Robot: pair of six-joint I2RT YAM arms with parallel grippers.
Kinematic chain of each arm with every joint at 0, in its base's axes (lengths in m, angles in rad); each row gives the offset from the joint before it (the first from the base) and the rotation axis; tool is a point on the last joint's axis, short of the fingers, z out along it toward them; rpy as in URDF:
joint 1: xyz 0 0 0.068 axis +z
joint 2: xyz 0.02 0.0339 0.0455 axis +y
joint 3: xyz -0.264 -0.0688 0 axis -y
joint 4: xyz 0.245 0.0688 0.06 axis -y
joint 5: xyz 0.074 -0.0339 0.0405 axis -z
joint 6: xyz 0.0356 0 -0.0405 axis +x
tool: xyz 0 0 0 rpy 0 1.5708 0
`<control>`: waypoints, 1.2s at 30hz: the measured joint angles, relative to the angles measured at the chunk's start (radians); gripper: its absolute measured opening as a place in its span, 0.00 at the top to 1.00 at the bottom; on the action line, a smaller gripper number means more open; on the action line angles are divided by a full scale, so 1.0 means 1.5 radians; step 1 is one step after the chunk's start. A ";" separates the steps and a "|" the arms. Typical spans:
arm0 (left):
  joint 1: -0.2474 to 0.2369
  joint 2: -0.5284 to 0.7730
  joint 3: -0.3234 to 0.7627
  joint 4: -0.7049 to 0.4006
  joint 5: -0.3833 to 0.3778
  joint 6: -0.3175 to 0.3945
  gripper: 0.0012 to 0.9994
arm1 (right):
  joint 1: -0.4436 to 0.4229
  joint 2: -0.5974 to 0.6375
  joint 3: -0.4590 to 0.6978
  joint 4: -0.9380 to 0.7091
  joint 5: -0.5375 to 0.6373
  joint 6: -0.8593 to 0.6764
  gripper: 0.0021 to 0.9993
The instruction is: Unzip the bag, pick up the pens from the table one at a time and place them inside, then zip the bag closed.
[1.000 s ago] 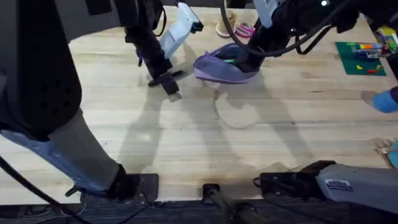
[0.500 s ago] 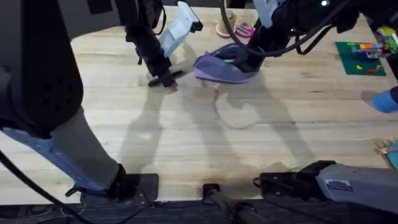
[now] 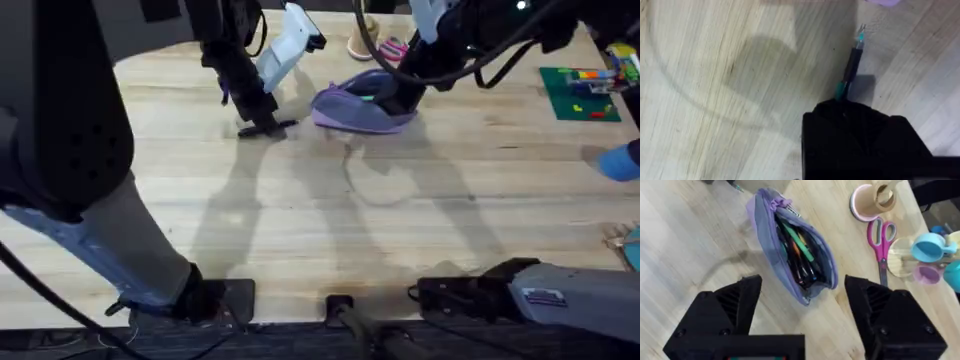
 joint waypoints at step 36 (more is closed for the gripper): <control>-0.110 0.031 0.429 -0.144 0.120 -0.053 0.96 | -0.024 -0.237 0.000 -0.030 0.000 0.084 0.00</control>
